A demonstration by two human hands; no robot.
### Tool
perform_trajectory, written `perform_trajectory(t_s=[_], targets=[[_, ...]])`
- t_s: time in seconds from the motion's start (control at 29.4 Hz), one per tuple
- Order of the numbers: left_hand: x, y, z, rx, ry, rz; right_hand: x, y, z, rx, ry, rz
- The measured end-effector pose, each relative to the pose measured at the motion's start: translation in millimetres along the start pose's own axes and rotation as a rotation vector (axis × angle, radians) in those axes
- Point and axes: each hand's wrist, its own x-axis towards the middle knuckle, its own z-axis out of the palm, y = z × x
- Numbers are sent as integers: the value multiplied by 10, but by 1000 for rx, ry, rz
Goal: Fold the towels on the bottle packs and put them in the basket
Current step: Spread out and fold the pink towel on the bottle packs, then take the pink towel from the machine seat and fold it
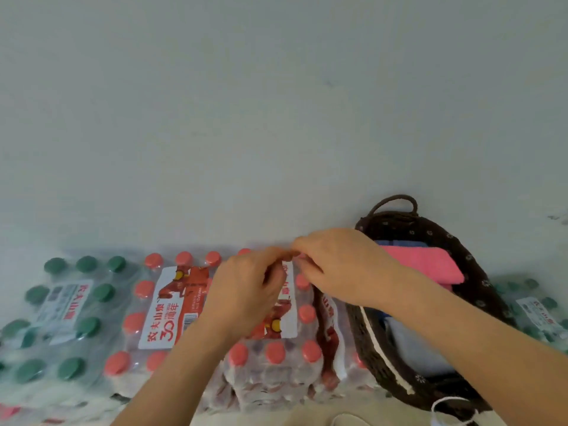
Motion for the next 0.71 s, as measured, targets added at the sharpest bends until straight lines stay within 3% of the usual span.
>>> perform_trajectory(t_s=[0.31,0.54,0.71], targets=[[-1454,-1355,-1083,19,168,-319,842,-1697,676,-107,-224,-294],[-2883,-2265,-2189,108,200,-589,1569,-3242,1201,137,-305,-182],[-3898,-2668,-2910,139,382,-872,1948,-4554,1654,398,-424,-226]])
